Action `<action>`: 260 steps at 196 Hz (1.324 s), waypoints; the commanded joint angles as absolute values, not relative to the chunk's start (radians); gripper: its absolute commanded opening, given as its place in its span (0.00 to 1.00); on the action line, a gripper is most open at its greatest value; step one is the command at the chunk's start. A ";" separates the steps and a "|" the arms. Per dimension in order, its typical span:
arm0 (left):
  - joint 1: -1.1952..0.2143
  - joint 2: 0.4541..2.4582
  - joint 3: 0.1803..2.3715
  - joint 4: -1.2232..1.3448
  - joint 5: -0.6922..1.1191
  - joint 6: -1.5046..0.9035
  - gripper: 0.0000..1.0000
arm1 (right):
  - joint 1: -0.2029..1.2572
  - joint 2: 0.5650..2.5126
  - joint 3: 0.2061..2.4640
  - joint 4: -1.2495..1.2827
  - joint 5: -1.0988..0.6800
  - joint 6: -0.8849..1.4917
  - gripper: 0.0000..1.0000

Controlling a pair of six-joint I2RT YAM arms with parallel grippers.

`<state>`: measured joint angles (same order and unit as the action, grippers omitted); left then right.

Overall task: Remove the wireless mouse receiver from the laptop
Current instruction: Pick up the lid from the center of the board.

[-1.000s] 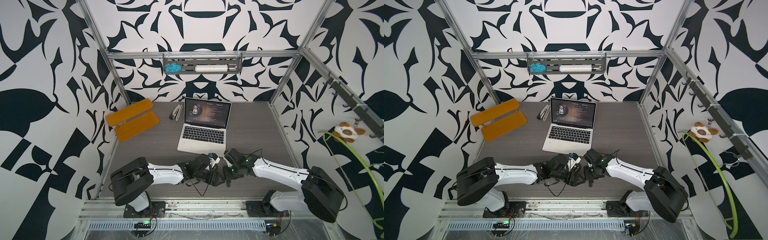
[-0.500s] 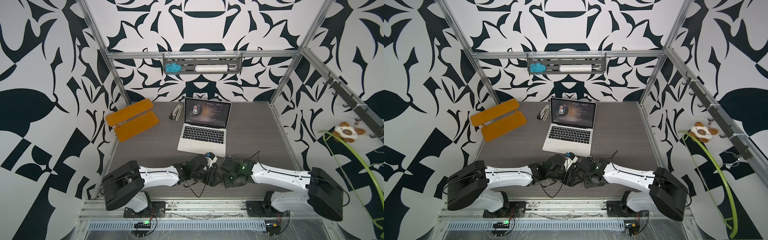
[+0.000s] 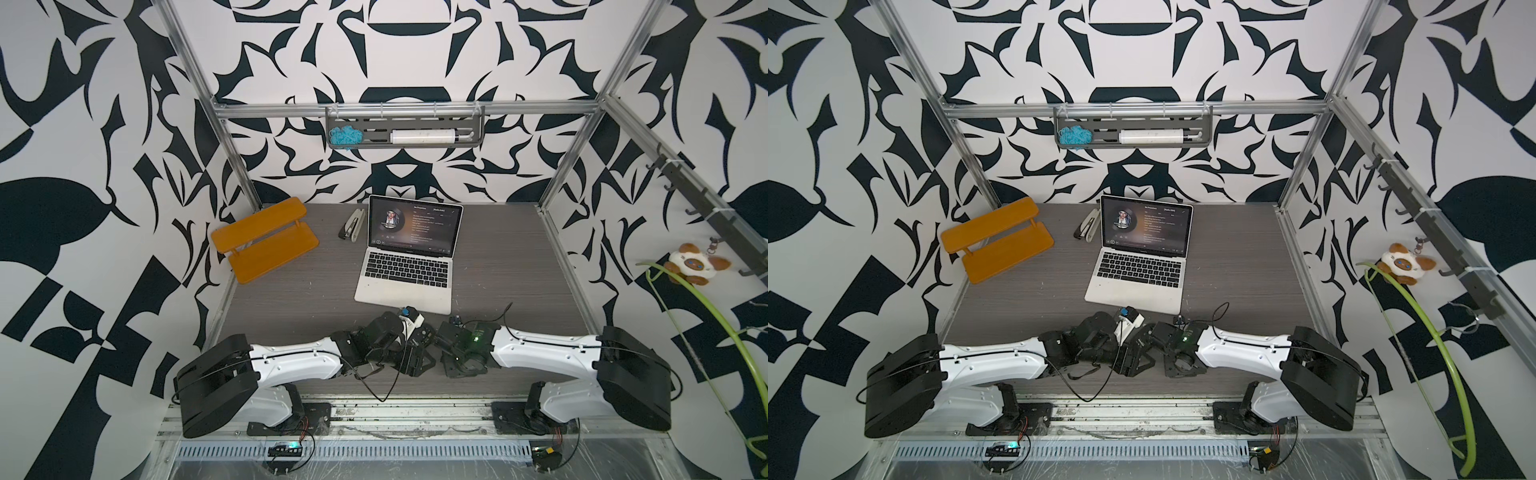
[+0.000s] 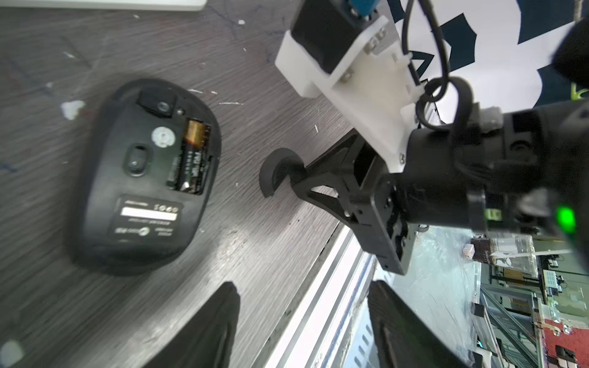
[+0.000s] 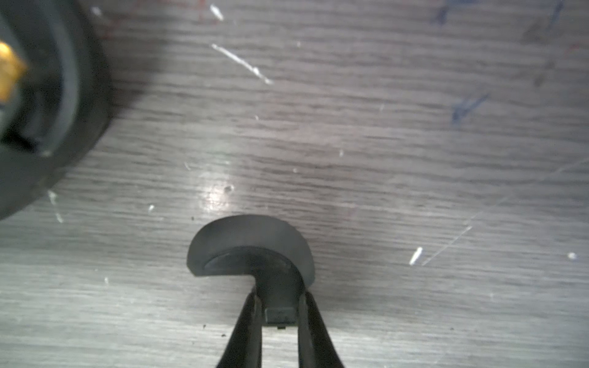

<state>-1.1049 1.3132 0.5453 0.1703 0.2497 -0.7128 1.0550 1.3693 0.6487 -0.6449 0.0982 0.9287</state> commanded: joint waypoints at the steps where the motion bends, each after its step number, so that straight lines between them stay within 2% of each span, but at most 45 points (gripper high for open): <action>1: -1.097 1.299 0.525 0.141 0.245 -0.696 0.70 | 1.058 1.370 0.659 -0.633 0.132 0.915 0.00; 52: -1.075 1.302 0.532 0.175 0.261 -0.709 0.70 | 1.058 1.286 0.761 -0.734 0.199 0.862 0.00; 76: -1.012 1.299 0.515 0.267 0.350 -0.754 0.71 | 1.058 1.249 0.803 -0.772 0.236 0.839 0.00; 105: -0.933 1.297 0.551 0.318 0.472 -0.792 0.71 | 1.059 1.179 0.825 -0.725 0.229 0.782 0.00; 165: -0.887 1.301 0.578 0.453 0.499 -0.875 0.71 | 1.071 1.110 0.844 -0.568 0.127 0.777 0.00; 200: -0.887 1.342 0.597 0.484 0.517 -0.896 0.61 | 1.100 1.121 0.857 -0.560 0.136 0.769 0.00; 221: -0.887 1.356 0.593 0.501 0.524 -0.909 0.48 | 1.106 1.114 0.852 -0.553 0.145 0.774 0.00; 260: -0.887 1.362 0.581 0.495 0.537 -0.918 0.40 | 1.105 1.088 0.852 -0.551 0.166 0.778 0.00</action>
